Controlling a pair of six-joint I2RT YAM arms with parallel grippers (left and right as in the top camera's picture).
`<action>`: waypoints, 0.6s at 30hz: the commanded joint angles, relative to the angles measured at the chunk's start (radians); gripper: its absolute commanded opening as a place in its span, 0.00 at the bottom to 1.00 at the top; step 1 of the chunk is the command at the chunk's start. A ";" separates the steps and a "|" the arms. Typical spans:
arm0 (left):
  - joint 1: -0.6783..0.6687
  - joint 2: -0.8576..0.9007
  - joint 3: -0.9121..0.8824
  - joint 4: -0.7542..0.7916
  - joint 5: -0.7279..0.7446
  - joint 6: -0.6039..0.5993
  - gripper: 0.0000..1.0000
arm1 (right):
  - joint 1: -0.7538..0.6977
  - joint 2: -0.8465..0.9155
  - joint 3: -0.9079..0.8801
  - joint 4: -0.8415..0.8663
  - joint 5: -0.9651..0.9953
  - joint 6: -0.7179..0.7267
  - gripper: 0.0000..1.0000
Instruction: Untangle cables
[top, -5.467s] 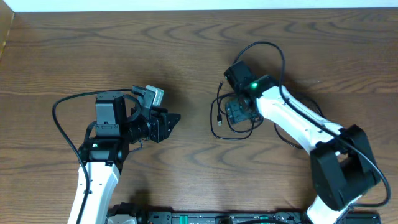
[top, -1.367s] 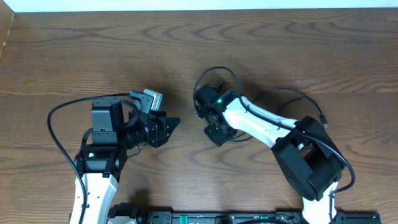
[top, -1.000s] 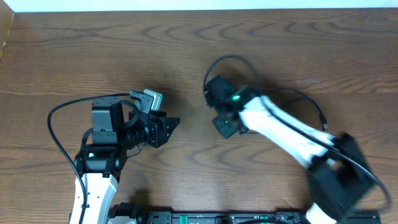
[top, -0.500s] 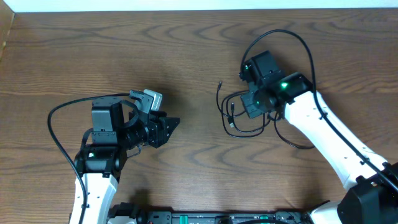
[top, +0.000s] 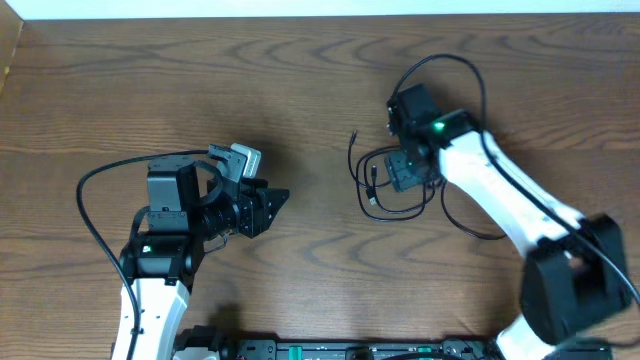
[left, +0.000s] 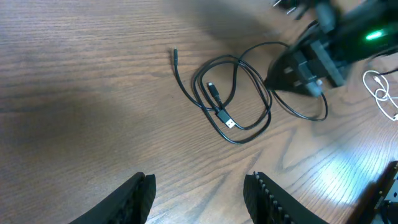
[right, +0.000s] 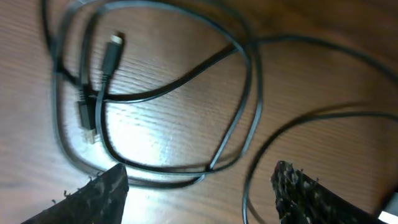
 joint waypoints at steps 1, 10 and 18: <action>-0.002 -0.011 -0.004 -0.008 0.017 -0.004 0.51 | -0.008 0.055 0.002 0.019 0.031 0.029 0.70; -0.002 -0.011 -0.004 -0.019 0.016 0.010 0.51 | -0.094 0.119 0.002 0.078 0.010 -0.028 0.75; -0.002 -0.011 -0.004 -0.019 0.017 0.010 0.51 | -0.124 0.156 0.002 0.122 0.009 -0.046 0.75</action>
